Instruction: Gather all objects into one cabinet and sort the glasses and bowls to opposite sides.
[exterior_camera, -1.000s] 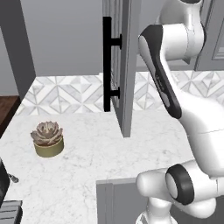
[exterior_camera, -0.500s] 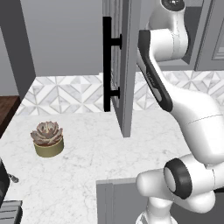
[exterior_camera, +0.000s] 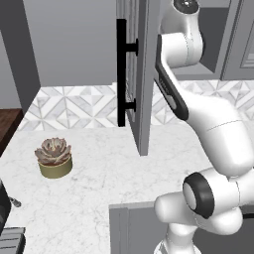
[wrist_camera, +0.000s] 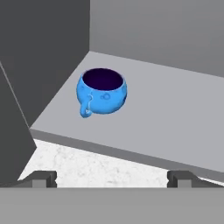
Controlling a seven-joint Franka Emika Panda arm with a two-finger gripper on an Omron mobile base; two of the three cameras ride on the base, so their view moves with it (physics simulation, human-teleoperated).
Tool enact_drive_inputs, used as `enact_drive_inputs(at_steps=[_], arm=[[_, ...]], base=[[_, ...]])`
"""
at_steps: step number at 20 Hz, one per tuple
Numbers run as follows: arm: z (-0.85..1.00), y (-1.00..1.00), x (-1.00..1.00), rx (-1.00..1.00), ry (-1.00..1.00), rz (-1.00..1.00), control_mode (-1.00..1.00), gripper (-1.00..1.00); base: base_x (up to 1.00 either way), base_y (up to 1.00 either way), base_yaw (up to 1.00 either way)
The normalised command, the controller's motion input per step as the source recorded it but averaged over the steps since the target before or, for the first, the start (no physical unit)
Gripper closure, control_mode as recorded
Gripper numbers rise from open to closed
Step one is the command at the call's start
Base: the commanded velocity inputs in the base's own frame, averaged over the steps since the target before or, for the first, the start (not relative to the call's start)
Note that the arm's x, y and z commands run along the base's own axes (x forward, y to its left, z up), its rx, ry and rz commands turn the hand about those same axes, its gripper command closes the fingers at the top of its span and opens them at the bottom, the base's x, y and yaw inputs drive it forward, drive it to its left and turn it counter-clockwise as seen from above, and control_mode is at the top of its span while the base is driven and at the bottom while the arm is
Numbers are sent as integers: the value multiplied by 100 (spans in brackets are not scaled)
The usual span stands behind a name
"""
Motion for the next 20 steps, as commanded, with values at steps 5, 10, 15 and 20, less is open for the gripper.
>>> enact_drive_inputs(at_steps=[5,10,15,20], arm=[[0,1,51,2,2,2,-100,-100],[0,10,13,0,1,0,-100,-100],[-4,0,0,0,6,0,-100,-100],[-28,0,0,0,11,0,-100,-100]], base=[[0,0,0],[0,0,0],[0,0,0],[0,0,0]])
